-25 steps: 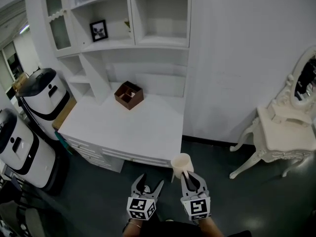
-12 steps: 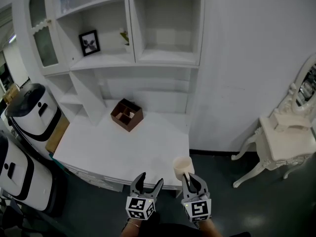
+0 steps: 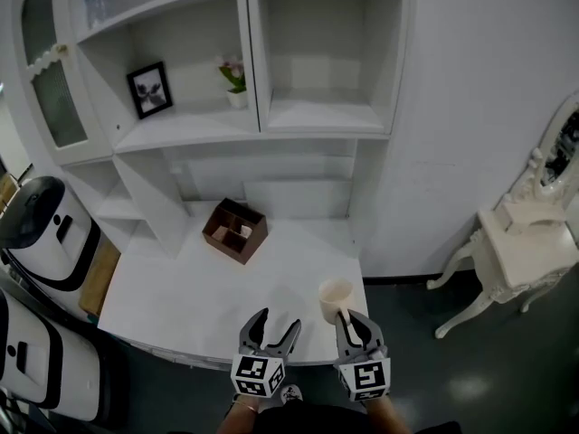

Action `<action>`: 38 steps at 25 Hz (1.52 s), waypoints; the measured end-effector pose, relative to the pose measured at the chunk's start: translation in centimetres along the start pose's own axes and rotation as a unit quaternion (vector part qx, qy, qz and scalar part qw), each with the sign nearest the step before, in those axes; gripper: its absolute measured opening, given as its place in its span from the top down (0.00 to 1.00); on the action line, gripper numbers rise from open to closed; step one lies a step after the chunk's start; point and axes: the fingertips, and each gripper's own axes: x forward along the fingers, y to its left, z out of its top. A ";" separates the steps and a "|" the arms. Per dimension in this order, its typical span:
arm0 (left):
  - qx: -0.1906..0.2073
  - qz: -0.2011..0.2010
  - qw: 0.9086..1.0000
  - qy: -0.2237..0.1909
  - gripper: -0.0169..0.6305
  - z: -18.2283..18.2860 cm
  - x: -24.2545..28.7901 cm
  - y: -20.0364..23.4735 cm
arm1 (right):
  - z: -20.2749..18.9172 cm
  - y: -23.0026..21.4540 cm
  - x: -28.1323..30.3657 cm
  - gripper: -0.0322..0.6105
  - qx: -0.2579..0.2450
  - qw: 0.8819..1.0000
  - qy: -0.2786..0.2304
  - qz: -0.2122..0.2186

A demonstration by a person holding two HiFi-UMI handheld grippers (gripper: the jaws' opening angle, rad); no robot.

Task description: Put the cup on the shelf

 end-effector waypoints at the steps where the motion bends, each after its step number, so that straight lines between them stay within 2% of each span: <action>1: 0.004 -0.005 1.000 -0.004 0.49 0.3 0.1 0.4 | 0.0 0.1 0.4 0.87 0.001 1.000 0.000 -0.005; 6: 0.003 -0.021 1.000 -0.001 0.49 0.8 1.0 2.3 | 1.0 0.6 2.3 0.87 0.001 1.000 -0.007 -0.013; 11: 0.005 -0.027 0.999 0.016 0.49 0.5 1.5 3.0 | 4.4 -0.3 3.3 0.87 0.004 0.999 -0.033 -0.016; 19: -0.009 -0.008 1.000 -0.001 0.49 2.9 2.7 4.4 | 10.5 -0.9 5.3 0.88 -0.001 0.995 -0.095 0.032; 24: -0.019 -0.002 1.000 -0.018 0.49 5.5 3.8 4.7 | 16.0 -2.3 6.4 0.88 0.011 0.987 -0.152 0.047; 28: -0.007 -0.001 1.000 -0.028 0.49 7.3 4.8 4.6 | 19.7 -3.1 7.3 0.88 -0.010 0.981 -0.183 0.059; 33: -0.024 -0.010 0.999 -0.038 0.49 8.2 5.9 4.4 | 23.5 -4.1 8.3 0.88 -0.027 0.972 -0.224 0.061; 38: -0.016 -0.008 0.999 -0.037 0.49 8.4 6.6 4.6 | 27.3 -5.4 9.1 0.88 -0.039 0.962 -0.265 0.057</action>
